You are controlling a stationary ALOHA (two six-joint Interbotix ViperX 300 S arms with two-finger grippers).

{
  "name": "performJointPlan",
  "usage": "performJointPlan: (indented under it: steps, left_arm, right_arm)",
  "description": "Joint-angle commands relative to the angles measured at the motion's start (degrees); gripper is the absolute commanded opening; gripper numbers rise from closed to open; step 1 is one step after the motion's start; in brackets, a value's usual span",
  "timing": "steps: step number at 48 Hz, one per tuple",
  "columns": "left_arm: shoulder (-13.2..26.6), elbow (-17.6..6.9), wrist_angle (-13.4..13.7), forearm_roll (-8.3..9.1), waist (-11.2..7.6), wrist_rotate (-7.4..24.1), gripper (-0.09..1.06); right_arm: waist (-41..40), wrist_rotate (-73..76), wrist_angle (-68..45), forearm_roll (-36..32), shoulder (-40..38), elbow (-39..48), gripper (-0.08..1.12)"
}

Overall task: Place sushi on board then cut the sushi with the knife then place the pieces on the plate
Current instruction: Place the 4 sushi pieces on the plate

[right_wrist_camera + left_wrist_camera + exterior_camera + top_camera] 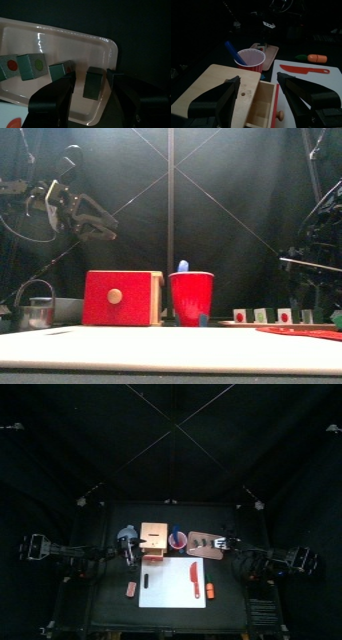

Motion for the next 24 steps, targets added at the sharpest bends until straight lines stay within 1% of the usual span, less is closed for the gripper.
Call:
performJointPlan:
  steps: [1,5,10,13,15,17,19,24]
  left_arm:
    - [0.00,-1.23,-0.26,0.00,0.18,0.09,0.94]
    - [0.00,-0.97,-0.26,-0.09,0.18,0.09,0.94]
    - [0.00,-0.62,-0.26,-0.18,0.35,0.00,0.94]
    - [0.35,-0.35,-0.26,-0.88,0.70,0.00,0.94]
    - [0.62,-0.26,-0.18,-1.67,1.05,0.00,0.94]
    - [0.79,-0.26,-0.18,-2.20,1.32,0.09,0.94]
    - [1.05,-0.26,-0.26,-2.37,1.67,0.09,0.94]
    - [1.32,-0.35,-0.26,-2.37,2.37,0.18,0.94]
  right_arm:
    - [-0.44,-3.25,-3.96,-7.38,-3.60,-5.27,0.86]
    - [0.09,-8.17,-12.83,-10.11,-3.96,-7.73,0.86]
    - [7.38,-15.21,-27.60,-11.07,-1.14,-9.67,0.86]
    - [11.43,-16.26,-33.75,-10.37,1.93,-11.25,0.86]
    - [15.12,-16.61,-37.18,-10.02,4.48,-12.48,0.86]
    - [18.28,-16.96,-38.76,-10.11,6.42,-13.36,0.86]
    - [21.36,-16.96,-39.20,-10.20,8.53,-14.59,0.86]
    - [25.66,-17.05,-39.37,-10.63,12.22,-16.79,0.86]
